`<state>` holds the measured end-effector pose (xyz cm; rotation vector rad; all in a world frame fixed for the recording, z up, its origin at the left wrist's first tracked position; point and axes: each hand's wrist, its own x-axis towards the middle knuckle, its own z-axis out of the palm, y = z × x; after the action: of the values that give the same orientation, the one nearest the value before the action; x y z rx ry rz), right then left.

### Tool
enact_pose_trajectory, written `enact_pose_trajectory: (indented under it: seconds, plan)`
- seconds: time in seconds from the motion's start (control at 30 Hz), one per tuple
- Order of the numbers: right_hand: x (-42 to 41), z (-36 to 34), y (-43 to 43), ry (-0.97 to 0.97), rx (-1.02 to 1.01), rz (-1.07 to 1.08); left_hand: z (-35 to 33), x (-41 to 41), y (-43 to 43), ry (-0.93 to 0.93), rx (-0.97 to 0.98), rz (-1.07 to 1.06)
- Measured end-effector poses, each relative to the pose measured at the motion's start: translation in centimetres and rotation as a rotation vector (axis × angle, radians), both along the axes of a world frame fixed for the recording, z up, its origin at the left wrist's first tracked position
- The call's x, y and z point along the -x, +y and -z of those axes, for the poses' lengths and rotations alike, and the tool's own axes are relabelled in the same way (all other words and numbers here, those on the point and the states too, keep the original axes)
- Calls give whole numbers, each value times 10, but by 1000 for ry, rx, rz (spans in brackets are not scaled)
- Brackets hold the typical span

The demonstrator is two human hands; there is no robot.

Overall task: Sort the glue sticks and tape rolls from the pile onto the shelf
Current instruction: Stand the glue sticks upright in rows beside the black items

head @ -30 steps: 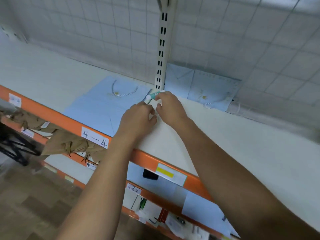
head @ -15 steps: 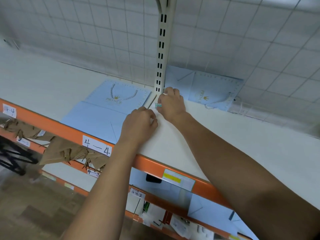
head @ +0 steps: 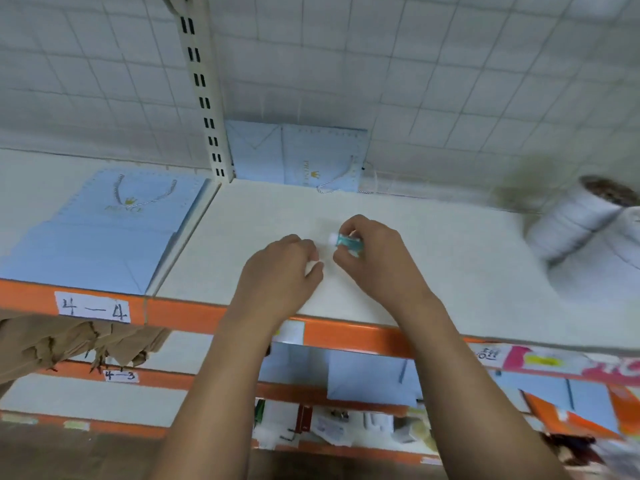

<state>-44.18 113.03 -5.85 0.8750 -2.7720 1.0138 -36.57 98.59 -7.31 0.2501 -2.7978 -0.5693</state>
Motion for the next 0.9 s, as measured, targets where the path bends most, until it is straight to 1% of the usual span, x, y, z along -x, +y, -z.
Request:
enact_pose_trajectory:
  seconds: [0.27, 0.47, 0.6, 0.73, 0.9]
  plan:
    - [-16, -2, 169, -3, 105, 237, -12, 32, 155, 29, 34, 285]
    - [-28, -1, 312, -21, 92, 394, -10, 47, 289, -9, 10, 444]
    - [-37, 6, 398, -20, 87, 462, -10, 53, 370, -7, -20, 522]
    - [-39, 12, 462, -25, 72, 507, -8, 57, 435, 16, 10, 568]
    - [-36, 17, 511, -46, 74, 523, -12, 69, 492, 9, -40, 678]
